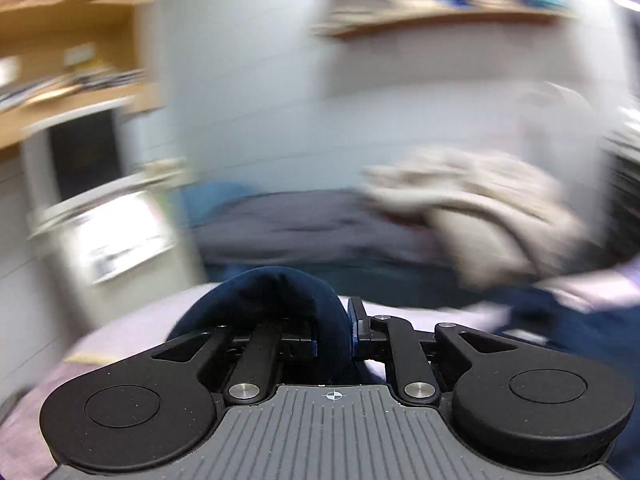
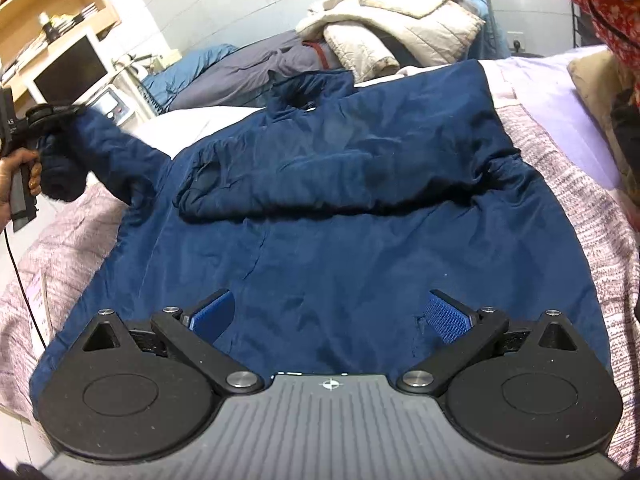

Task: Fold large clothes

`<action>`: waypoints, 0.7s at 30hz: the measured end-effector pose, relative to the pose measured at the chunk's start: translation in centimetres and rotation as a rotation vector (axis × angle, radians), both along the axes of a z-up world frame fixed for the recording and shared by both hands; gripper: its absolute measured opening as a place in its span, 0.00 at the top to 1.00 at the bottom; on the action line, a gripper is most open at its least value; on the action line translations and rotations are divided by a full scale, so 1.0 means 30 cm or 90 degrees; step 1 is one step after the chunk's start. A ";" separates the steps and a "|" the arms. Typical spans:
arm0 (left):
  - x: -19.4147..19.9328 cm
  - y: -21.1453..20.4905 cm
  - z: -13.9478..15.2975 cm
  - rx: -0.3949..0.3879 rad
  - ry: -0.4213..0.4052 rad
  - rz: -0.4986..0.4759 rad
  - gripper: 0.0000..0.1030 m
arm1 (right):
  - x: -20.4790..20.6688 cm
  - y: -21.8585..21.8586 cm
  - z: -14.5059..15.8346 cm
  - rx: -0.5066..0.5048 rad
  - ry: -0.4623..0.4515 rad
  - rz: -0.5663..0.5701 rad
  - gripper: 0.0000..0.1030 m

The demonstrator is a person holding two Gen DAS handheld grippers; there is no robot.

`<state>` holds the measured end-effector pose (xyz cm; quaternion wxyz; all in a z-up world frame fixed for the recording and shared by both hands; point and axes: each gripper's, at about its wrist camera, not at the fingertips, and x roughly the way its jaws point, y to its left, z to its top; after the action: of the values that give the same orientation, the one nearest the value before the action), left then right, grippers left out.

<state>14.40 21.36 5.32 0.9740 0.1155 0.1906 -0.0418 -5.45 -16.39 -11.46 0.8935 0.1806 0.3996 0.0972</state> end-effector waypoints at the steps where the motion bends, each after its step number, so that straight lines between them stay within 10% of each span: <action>1: -0.022 -0.092 -0.026 0.013 0.020 -0.040 0.41 | -0.002 -0.008 -0.001 0.006 0.001 -0.005 0.02; 6: -0.067 -0.402 -0.314 0.078 0.169 -0.149 0.35 | -0.022 -0.052 0.008 0.006 0.001 -0.026 0.02; 10: -0.055 -0.481 -0.518 0.155 0.238 -0.123 0.09 | -0.033 -0.095 0.006 -0.004 0.007 -0.045 0.02; 21: -0.298 -0.407 -0.345 0.082 0.200 -0.215 0.00 | -0.025 -0.146 -0.057 0.023 0.035 -0.086 0.02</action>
<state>5.46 9.16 -5.04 0.9023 0.1993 0.3200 -0.2090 -6.21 -20.76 -13.16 0.8834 0.2261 0.4087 0.0389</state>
